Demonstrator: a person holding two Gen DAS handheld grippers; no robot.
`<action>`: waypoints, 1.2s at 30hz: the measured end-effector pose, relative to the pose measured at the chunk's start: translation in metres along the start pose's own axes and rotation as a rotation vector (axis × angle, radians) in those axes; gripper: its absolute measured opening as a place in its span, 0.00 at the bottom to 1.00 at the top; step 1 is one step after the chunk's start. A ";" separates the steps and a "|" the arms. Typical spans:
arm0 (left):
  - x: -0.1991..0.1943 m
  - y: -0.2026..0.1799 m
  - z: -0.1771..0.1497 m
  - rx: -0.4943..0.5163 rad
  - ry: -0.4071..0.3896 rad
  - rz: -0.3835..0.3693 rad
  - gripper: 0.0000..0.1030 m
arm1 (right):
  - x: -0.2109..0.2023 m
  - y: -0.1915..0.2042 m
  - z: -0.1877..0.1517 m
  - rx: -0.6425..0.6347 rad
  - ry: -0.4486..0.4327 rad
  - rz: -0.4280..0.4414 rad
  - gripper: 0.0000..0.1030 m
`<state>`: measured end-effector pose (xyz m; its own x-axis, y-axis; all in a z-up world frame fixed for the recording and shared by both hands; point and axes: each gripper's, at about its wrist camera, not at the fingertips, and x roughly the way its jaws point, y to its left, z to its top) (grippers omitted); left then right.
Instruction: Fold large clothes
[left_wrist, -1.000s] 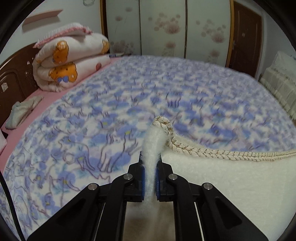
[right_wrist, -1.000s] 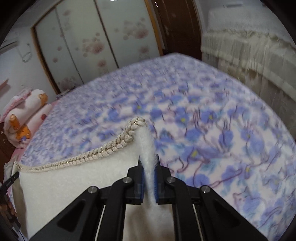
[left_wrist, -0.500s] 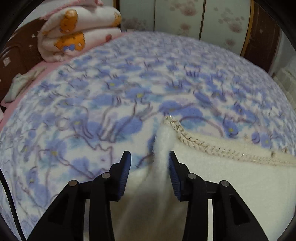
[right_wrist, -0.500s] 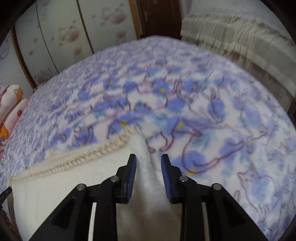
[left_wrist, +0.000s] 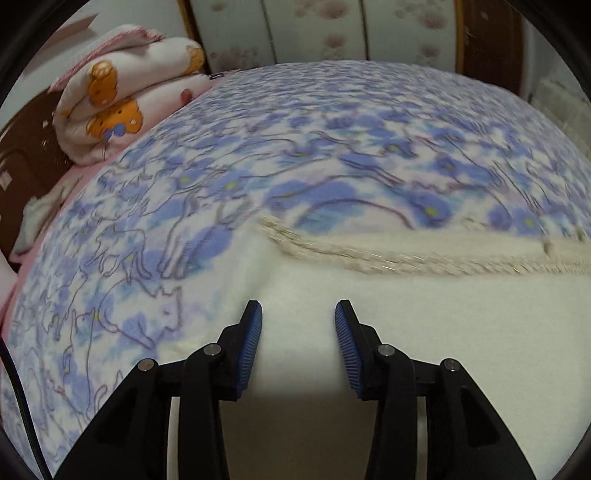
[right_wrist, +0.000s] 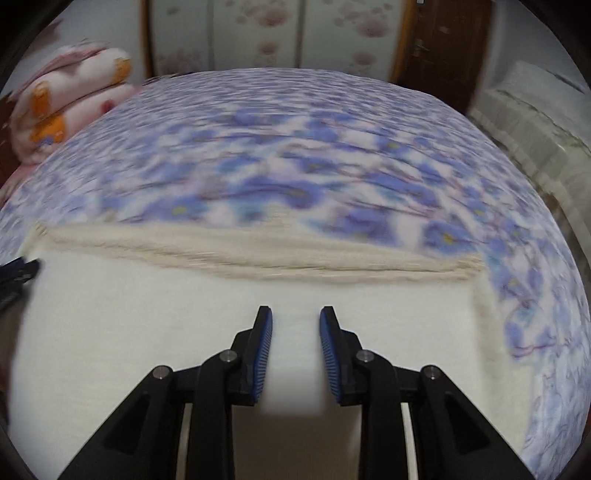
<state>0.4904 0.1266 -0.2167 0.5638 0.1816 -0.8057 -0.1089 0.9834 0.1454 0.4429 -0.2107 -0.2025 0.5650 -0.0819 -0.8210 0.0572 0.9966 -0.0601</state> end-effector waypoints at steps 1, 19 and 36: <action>0.005 0.011 -0.001 -0.003 0.003 0.026 0.39 | 0.001 -0.024 -0.001 0.043 -0.010 -0.032 0.25; -0.022 0.056 -0.003 -0.065 0.085 0.004 0.50 | -0.031 -0.106 -0.026 0.174 0.053 -0.151 0.08; -0.218 0.090 -0.013 -0.028 0.109 -0.100 0.73 | -0.232 -0.111 -0.031 0.153 0.001 -0.115 0.08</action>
<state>0.3472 0.1755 -0.0357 0.4813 0.0792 -0.8730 -0.0805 0.9957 0.0460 0.2798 -0.3018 -0.0235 0.5465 -0.1947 -0.8145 0.2458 0.9671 -0.0663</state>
